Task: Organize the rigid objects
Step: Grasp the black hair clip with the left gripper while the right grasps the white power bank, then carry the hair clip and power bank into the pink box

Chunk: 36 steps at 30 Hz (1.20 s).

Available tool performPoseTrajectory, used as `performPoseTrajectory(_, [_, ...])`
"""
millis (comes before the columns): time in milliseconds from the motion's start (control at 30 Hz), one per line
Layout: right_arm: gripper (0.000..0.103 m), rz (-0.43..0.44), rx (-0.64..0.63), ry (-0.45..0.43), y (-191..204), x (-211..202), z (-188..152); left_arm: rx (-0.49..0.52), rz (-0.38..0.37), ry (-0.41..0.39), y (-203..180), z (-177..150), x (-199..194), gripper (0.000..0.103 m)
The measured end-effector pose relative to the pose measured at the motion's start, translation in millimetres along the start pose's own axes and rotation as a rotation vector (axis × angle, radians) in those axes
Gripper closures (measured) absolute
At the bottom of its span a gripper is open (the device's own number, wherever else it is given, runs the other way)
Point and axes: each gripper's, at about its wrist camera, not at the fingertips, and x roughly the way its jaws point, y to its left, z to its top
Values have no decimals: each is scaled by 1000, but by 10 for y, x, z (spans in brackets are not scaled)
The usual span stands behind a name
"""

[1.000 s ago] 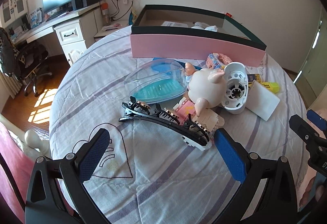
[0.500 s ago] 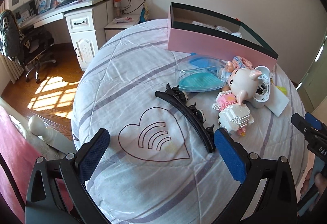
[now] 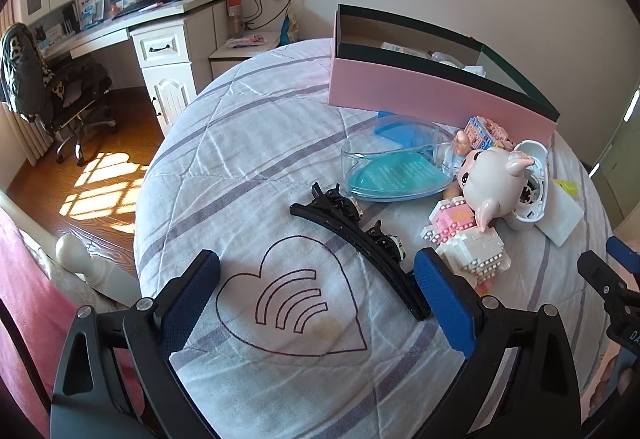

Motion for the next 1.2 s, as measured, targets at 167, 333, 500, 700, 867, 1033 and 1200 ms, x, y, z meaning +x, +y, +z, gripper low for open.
performPoseTrajectory(167, [0, 41, -48, 27, 119, 146, 78, 11, 58, 33, 148, -75, -87, 5])
performPoseTrajectory(333, [10, 103, -82, 50, 212, 341, 251, -55, -2, 48, 305, -115, -126, 6])
performPoseTrajectory(500, [60, 158, -128, 78, 284, 472, 323, -60, -57, 34, 207, -54, -148, 6])
performPoseTrajectory(700, [77, 157, -120, 48, 227, 303, 172, -67, -9, 36, -22, 58, 7, 6])
performPoseTrajectory(867, [79, 156, -109, 34, 167, 224, 106, -2, 83, 15, -126, 18, 84, 11])
performPoseTrajectory(1033, [79, 151, -102, 32, 135, 194, 86, 10, 42, 5, 29, -73, -108, 55])
performPoseTrajectory(1200, [79, 157, -96, 32, 155, 202, 76, -29, -38, 0, 199, -90, -129, 73])
